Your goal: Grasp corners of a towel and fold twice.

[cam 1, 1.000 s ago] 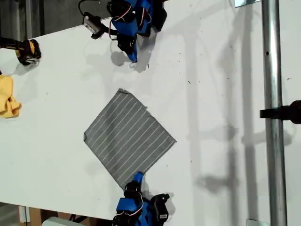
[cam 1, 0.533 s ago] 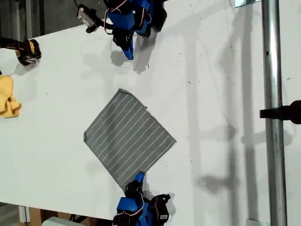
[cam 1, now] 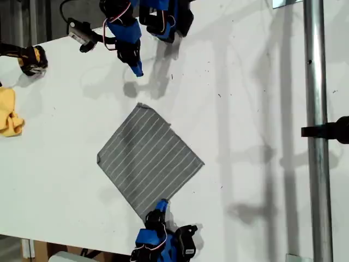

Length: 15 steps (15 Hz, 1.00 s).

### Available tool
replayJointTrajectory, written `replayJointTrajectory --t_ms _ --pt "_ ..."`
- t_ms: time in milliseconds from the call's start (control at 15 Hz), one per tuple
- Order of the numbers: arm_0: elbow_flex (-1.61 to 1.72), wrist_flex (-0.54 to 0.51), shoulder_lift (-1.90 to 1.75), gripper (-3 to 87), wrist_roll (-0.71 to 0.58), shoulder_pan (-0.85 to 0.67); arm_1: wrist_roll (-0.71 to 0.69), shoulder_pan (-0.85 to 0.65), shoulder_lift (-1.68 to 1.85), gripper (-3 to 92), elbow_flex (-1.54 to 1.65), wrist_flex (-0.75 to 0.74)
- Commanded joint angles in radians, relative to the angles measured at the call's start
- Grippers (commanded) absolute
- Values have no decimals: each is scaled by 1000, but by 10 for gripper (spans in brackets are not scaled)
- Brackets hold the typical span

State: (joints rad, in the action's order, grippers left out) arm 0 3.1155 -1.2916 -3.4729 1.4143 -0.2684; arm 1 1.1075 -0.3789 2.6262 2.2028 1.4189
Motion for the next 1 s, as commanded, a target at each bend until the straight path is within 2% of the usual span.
replayJointTrajectory --t_ms 0,133,533,933 --pt "3 -2 -5 -15 9 -9 -173 -41 -201 -2 -252 32" --pt "3 -2 -5 -17 9 -9 -301 -71 -382 -2 -416 55" --pt "3 -2 -5 -18 9 -6 -525 -100 -741 -2 -770 83" --pt "3 -2 -5 -18 14 -6 -598 -74 -933 -2 -905 103"
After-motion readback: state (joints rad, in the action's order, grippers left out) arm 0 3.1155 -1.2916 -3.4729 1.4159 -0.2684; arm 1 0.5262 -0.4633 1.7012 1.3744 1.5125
